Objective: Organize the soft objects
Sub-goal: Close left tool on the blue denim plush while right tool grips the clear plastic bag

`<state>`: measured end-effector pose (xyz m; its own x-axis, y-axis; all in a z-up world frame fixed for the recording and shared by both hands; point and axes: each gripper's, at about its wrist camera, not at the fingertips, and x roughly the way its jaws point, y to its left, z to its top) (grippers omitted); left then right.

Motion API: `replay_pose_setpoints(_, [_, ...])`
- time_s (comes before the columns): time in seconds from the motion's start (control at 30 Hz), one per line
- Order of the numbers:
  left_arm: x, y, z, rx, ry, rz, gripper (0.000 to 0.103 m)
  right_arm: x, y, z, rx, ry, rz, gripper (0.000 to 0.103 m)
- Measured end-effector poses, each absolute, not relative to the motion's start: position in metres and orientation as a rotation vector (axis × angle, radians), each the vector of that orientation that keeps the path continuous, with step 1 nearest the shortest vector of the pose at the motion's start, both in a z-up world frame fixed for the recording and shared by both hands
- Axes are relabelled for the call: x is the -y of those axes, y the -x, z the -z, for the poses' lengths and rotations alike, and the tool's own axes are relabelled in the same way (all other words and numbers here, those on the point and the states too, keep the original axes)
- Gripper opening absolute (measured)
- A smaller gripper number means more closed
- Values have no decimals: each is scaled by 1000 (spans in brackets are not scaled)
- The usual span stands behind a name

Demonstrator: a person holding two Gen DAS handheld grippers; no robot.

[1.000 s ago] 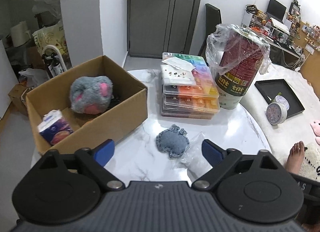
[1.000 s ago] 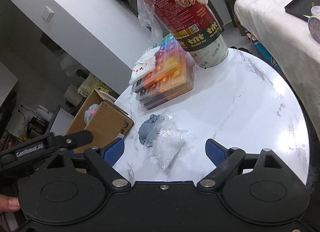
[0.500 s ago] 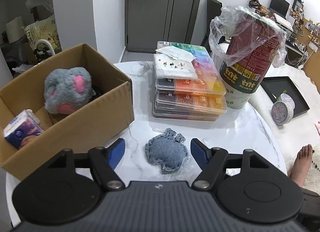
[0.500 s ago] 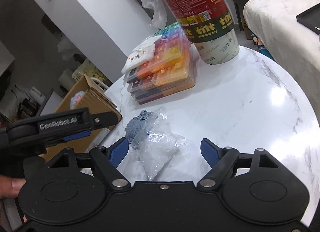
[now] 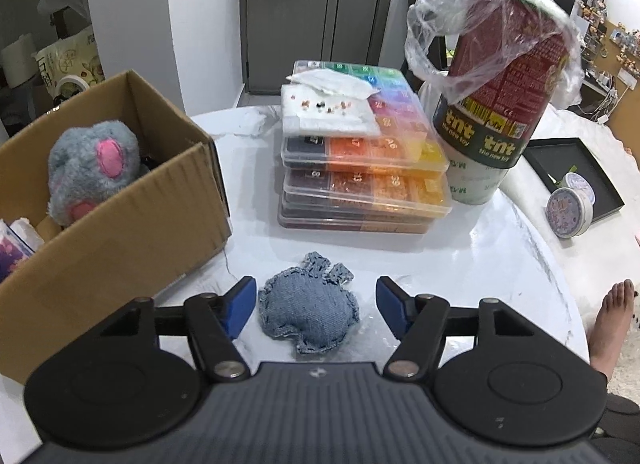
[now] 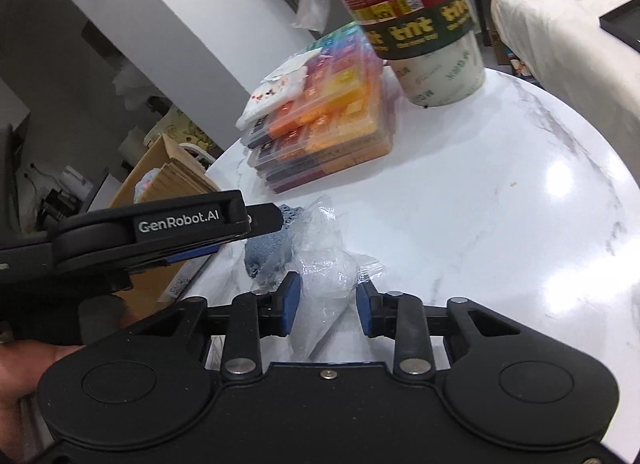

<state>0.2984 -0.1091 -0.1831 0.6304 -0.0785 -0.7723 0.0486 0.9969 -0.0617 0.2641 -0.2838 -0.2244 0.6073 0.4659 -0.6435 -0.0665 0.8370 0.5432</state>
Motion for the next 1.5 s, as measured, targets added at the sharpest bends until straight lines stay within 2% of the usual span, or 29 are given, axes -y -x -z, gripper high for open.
replay_pose_setpoints(0.23, [107, -301, 192, -905, 37, 51, 65, 290, -253, 220, -881, -520, -293, 27])
replay_pose_setpoints(0.4, [107, -299, 203, -935, 29, 36, 65, 293, -247, 217, -890, -507, -257, 28])
replay_pose_setpoints(0.5, [105, -298, 210, -961, 49, 43, 55, 289, -246, 213, -886, -470, -258, 35])
replay_pose_setpoints(0.53, [106, -297, 210, -947, 34, 40, 50, 288, -247, 212, -885, -460, -255, 46])
replay_pose_setpoints(0.57, [108, -296, 210, -945, 21, 42, 48, 288, -247, 212, -880, -455, -253, 52])
replay_pose_setpoints(0.6, [108, -295, 210, -942, 19, 48, 42, 287, -247, 212, -874, -451, -253, 59])
replay_pose_setpoints(0.63, [108, -295, 210, -942, 24, 54, 38, 286, -248, 213, -869, -448, -252, 61])
replay_pose_setpoints(0.8, [107, -292, 205, -952, 23, 60, 27, 285, -253, 220, -863, -459, -256, 61])
replay_pose_setpoints(0.87, [105, -288, 203, -949, 26, 67, 25, 283, -253, 223, -858, -454, -264, 61])
replay_pose_setpoints(0.9, [104, -286, 202, -949, 26, 69, 13, 281, -253, 224, -854, -452, -270, 60])
replay_pose_setpoints(1.0, [100, -281, 201, -963, 31, 72, 12, 279, -254, 225, -872, -454, -276, 39])
replay_pose_setpoints(1.03, [99, -279, 201, -965, 28, 73, 12, 280, -253, 225, -875, -463, -284, 36])
replay_pose_setpoints(1.5, [95, -276, 185, -950, 54, 81, 16, 290, -229, 214, -880, -453, -232, 32])
